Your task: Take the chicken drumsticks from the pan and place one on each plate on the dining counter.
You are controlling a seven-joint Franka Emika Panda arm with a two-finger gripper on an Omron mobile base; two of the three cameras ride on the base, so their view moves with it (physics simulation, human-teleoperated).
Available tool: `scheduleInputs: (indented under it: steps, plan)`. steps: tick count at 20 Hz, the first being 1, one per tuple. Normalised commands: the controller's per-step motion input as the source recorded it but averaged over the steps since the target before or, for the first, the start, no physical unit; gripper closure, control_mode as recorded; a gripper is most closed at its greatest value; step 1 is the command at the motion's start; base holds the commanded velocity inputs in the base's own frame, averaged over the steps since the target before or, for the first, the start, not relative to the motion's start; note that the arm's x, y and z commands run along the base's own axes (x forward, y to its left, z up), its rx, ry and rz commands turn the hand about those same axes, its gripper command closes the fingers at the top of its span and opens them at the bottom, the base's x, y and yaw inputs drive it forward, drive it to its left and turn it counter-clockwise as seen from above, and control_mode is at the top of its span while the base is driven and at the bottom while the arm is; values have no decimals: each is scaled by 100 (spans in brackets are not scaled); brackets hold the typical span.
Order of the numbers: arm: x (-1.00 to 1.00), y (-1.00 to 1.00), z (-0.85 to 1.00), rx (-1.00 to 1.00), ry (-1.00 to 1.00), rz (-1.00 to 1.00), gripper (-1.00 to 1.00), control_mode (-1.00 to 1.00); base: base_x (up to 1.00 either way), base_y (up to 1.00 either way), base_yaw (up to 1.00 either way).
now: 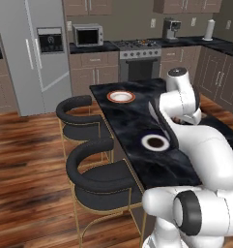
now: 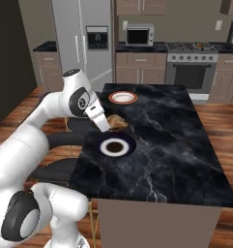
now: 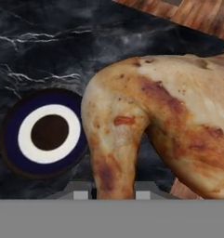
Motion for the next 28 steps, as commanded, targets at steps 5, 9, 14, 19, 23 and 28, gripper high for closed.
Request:
scheduleInputs:
  steps: [5,9,14,19,23,28]
  plan:
    - [56,15,-5,1,6,-5,100,-100,0,0,0]
    - [47,1,-49,4,5,0,100,-100,0,0,0]
    - [73,7,-81,0,0,0,100,-100,0,0,0]
    - [47,0,-72,1,0,0,100,-100,0,0,0]
    - [25,0,-66,1,0,0,100,-100,0,0,0]
    - [21,0,-63,0,0,0,100,-100,0,0,0]
